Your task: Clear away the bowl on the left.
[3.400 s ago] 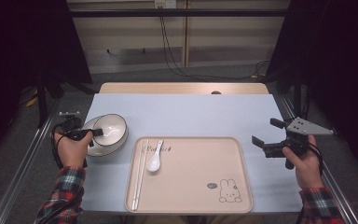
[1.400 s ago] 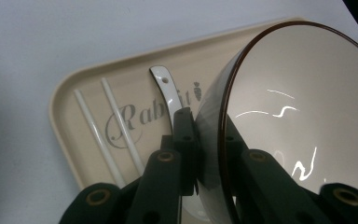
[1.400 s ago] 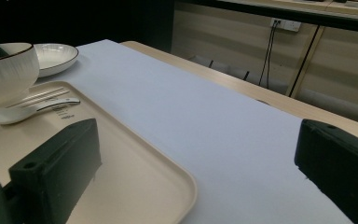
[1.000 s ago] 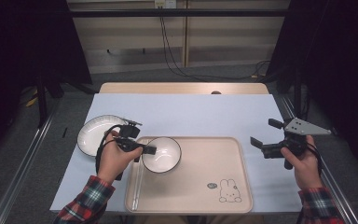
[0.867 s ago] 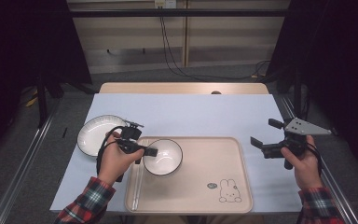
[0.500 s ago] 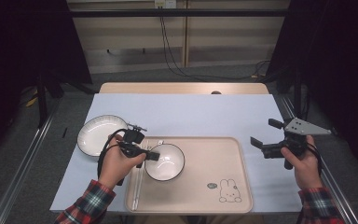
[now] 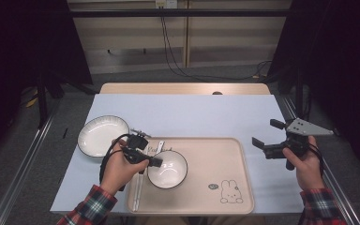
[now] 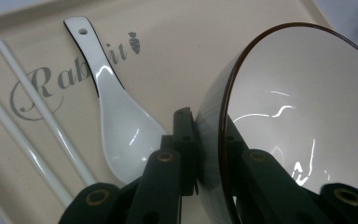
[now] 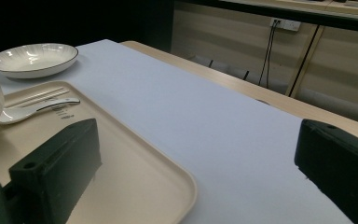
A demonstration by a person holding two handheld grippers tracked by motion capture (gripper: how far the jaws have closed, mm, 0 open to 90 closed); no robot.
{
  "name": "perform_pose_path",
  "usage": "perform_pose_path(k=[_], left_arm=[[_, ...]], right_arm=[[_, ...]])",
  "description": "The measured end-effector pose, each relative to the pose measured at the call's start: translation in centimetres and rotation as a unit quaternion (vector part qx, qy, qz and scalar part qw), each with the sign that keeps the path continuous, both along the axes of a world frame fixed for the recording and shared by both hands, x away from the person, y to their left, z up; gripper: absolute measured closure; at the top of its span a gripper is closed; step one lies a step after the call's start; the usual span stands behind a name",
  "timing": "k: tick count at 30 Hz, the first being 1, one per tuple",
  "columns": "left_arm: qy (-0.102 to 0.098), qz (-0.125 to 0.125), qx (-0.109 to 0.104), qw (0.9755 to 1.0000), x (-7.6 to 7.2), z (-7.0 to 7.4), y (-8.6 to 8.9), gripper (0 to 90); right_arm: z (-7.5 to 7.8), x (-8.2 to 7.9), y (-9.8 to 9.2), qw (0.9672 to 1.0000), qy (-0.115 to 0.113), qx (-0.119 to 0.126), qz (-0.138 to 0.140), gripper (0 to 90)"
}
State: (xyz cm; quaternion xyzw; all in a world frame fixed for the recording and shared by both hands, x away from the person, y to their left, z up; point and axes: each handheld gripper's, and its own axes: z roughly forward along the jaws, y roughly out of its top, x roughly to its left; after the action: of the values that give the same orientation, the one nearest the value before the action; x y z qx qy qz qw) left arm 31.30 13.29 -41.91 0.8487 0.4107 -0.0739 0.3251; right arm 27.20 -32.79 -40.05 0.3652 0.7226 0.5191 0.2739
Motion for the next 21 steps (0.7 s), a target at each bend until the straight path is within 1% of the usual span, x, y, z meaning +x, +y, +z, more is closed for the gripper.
perform_pose_path(k=[1, 4, 5, 6, 8, 10, 11, 12, 13, 14, 18, 20, 21], left_arm=[[-0.003, -0.004, 0.001, 1.0000, 0.0, -0.1, 0.1, 82.7], [0.002, 0.000, 0.002, 1.0000, -0.3, -0.5, 0.1, 82.6], [0.001, -0.002, 0.007, 1.0000, -0.4, -0.5, 0.2, 82.6], [-0.001, -0.005, 0.008, 1.0000, -0.4, -0.6, 0.2, 82.4], [0.002, -0.006, 0.011, 0.9999, -0.6, -0.7, 0.3, 82.4], [0.004, -0.004, 0.010, 0.9999, -0.7, -0.9, 0.4, 82.4], [0.006, -0.001, 0.006, 1.0000, -0.8, -1.0, 0.3, 82.4], [0.005, -0.007, 0.008, 0.9999, -0.9, -1.1, 0.4, 82.4], [0.004, -0.005, 0.008, 0.9999, -1.0, -1.2, 0.3, 82.3], [0.006, -0.010, 0.010, 0.9999, -1.0, -1.3, 0.3, 82.2], [0.009, -0.011, 0.014, 0.9998, -1.2, -1.8, 0.3, 82.1], [0.014, -0.009, 0.012, 0.9998, -1.3, -2.0, 0.3, 82.0], [0.013, -0.010, 0.013, 0.9998, -1.4, -2.1, 0.3, 82.1]], right_arm=[[0.0, 0.0, 0.0, 1.0000, -0.001, 0.001, 0.000, 0.0], [-0.1, 0.0, 0.0, 1.0000, 0.001, -0.001, 0.001, 0.0], [-0.1, 0.0, 0.0, 1.0000, 0.001, -0.001, 0.000, 0.0], [-0.1, 0.0, 0.0, 1.0000, 0.002, 0.000, -0.001, 0.0], [-0.1, 0.1, 0.1, 1.0000, 0.002, 0.000, -0.002, 0.0], [-0.1, 0.1, 0.1, 1.0000, 0.001, 0.000, -0.002, 0.0], [-0.1, 0.1, 0.1, 1.0000, -0.001, -0.001, 0.000, 0.0], [-0.1, 0.1, 0.1, 1.0000, 0.000, -0.002, 0.001, 0.0], [-0.1, 0.1, 0.1, 1.0000, 0.001, -0.004, -0.002, 0.0], [-0.1, 0.1, 0.1, 1.0000, 0.001, -0.005, -0.002, 0.0], [-0.1, 0.1, 0.1, 1.0000, -0.001, -0.004, -0.001, 0.0], [-0.1, 0.1, 0.1, 1.0000, -0.001, -0.004, -0.001, 0.0], [-0.1, 0.1, 0.1, 1.0000, -0.001, -0.003, 0.000, 0.0]])
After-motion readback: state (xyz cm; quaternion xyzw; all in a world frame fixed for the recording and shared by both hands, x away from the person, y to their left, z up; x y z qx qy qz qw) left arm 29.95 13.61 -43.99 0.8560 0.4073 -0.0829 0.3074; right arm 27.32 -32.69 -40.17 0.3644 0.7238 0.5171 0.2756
